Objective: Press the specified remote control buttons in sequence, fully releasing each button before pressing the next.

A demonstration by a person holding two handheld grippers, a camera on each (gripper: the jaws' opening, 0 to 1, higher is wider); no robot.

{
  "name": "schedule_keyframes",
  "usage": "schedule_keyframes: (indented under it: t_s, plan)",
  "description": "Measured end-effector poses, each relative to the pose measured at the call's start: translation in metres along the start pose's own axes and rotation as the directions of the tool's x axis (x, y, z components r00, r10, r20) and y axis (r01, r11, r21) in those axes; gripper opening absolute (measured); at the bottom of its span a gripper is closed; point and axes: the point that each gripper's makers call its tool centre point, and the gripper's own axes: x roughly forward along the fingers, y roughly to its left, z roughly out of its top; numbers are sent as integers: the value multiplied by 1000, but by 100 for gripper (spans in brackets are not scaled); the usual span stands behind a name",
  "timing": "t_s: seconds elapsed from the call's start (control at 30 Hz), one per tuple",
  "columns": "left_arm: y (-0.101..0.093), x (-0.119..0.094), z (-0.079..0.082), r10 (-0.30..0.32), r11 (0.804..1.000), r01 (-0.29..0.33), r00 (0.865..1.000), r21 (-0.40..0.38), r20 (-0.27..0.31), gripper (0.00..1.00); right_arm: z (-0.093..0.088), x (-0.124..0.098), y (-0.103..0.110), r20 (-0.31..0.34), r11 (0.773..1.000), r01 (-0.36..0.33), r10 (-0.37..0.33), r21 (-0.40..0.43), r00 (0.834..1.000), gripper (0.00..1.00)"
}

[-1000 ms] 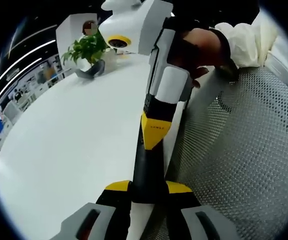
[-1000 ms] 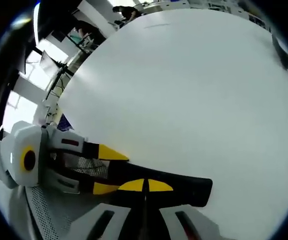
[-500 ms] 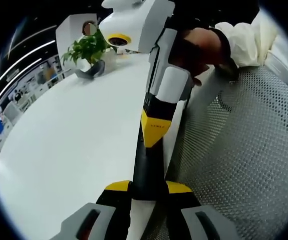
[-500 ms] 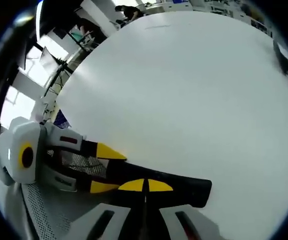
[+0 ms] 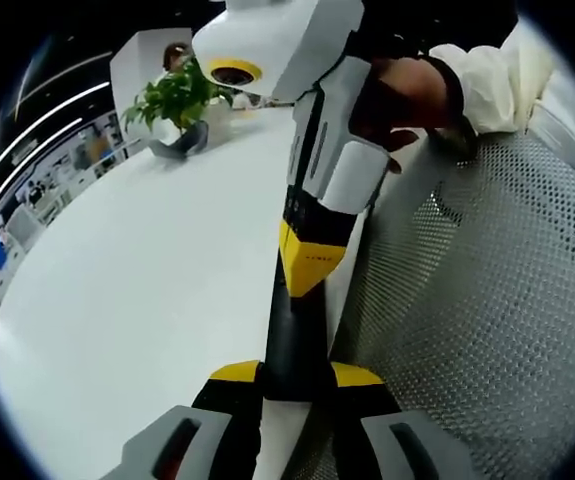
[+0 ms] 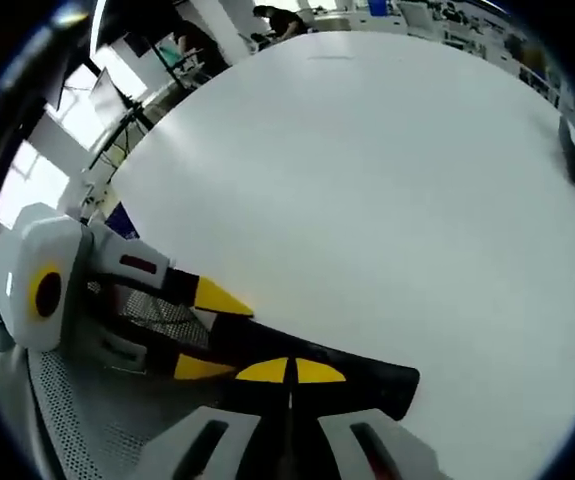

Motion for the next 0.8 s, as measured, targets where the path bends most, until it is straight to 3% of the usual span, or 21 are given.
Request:
schedule_keyframes:
  t_s: [0.23,0.57,0.8]
  plan:
    - [0,0,0,1,1000,-1,1000,0,2,24,0,-1,0,-6,997,-28,29,67,1000,0]
    - [0,0,1,1,1000,0,1000,-6,5,24,2,-1,0,2,999,-22,22,40,1000,0]
    - [0,0,1,0,1000,0,1000,-7,6,24,4,0,10,10,997,-71,71,37,997,0]
